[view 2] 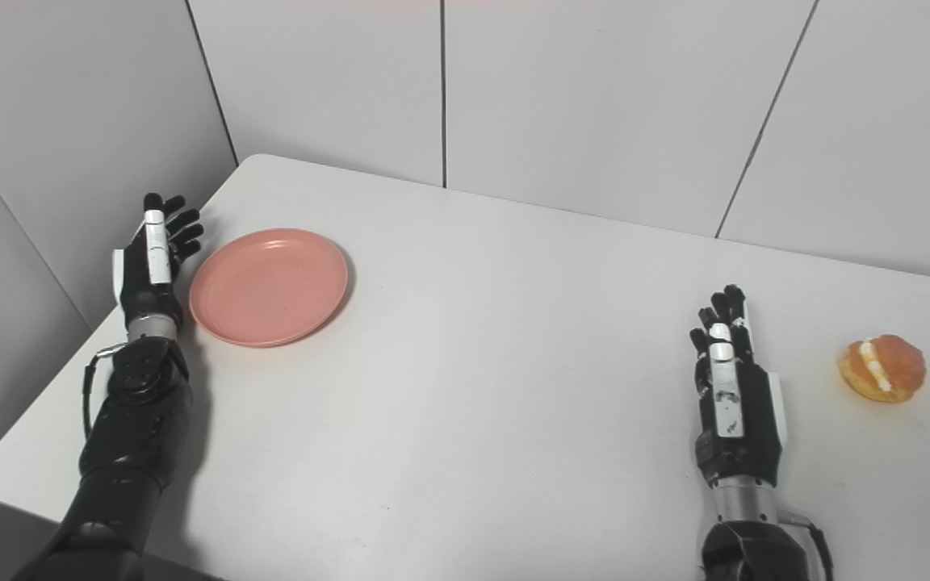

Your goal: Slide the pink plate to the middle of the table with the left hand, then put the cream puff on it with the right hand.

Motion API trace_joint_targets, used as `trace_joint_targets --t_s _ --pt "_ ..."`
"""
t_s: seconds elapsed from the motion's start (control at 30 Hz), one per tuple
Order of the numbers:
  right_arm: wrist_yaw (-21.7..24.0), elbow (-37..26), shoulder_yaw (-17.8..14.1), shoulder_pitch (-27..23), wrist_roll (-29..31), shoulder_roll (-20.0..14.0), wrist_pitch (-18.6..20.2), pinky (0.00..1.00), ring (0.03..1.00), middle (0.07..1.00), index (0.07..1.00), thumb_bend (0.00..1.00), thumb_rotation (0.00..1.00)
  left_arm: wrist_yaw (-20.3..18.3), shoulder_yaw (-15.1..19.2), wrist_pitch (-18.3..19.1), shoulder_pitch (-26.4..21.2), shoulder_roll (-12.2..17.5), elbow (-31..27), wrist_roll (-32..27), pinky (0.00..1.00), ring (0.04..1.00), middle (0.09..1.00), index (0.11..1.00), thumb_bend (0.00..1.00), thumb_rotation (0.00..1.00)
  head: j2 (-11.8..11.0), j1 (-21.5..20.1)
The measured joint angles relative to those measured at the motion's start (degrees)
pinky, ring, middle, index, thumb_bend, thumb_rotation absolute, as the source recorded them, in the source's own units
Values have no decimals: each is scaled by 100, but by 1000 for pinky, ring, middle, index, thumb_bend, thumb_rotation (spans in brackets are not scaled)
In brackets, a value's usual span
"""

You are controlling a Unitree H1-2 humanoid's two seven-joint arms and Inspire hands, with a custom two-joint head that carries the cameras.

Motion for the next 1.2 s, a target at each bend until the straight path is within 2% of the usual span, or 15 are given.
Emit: trace_joint_targets --t_s 0.3,0.53,0.6,0.93,1.2 --pt "39 60 -27 -49 112 20 -1 1000 1000 1000 996 655 776 -257 -409 584 54 -176 -547 -7 772 781 770 761 747 1000 18 9" --pt "22 77 -21 -61 -4 23 -1 1000 1000 1000 991 662 777 -429 -455 663 116 -337 -719 -127 772 787 776 767 738 1000 35 -26" --pt "22 75 -21 -60 -8 22 -1 1000 1000 1000 991 652 777 -433 -468 688 116 -371 -752 -130 778 792 779 771 767 1000 26 -44" --pt "-39 71 -46 -62 -54 45 -1 1000 1000 1000 976 630 759 -562 -584 1062 147 -649 -1147 -255 789 792 776 769 742 1000 53 -202" --pt "-83 57 -14 -60 -151 43 -4 1000 984 990 974 624 811 -614 -692 1246 193 -953 -1447 -255 787 790 781 771 714 1000 88 -360"
